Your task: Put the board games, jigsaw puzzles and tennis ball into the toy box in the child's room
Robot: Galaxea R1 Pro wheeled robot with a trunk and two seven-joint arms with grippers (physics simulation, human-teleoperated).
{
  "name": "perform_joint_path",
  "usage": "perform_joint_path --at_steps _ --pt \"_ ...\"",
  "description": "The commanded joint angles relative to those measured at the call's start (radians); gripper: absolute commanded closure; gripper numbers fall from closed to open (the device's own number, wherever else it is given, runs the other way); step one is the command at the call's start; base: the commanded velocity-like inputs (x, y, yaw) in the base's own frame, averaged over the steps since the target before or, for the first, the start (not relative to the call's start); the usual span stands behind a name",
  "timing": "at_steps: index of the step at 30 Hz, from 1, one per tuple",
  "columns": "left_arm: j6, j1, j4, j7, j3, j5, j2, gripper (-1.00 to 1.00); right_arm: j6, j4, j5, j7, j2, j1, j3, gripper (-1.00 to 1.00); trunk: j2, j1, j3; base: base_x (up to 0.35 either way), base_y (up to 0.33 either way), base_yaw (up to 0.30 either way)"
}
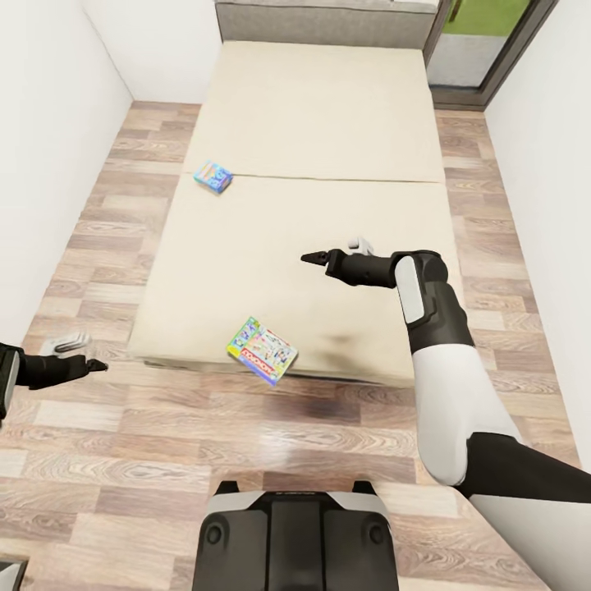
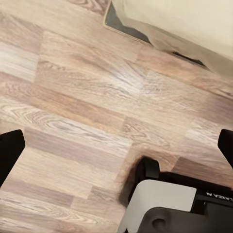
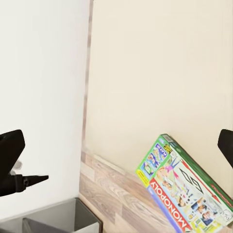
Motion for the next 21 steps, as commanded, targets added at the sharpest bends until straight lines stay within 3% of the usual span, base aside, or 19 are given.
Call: perform_joint_path --at_steps 1,7,18,21 --pt "-0.001 0.003 0.000 -0.010 0.001 -0.011 -0.001 -1.00 0.006 -0.003 0.003 0.005 0.001 0.000 -0.005 -1.00 -0.002 0.001 0.001 0.000 0.000 0.092" --pt "-0.018 0.023 0.001 -0.006 -0.017 -0.013 -0.003 -1.00 0.006 -0.028 0.001 0.005 -0.003 0.001 -0.005 -1.00 -0.002 0.001 0.010 0.000 0.000 0.055" --pt "-0.078 0.080 0.004 0.001 -0.127 -0.014 -0.008 -1.00 0.006 -0.052 -0.001 0.005 -0.020 0.008 -0.004 -1.00 -0.002 0.001 0.029 0.000 0.000 0.012" --pt "-0.085 0.086 0.010 0.003 -0.138 -0.015 -0.010 -1.00 0.006 -0.053 -0.001 0.004 -0.021 0.012 -0.004 -1.00 -0.002 0.001 0.034 0.000 0.000 0.002"
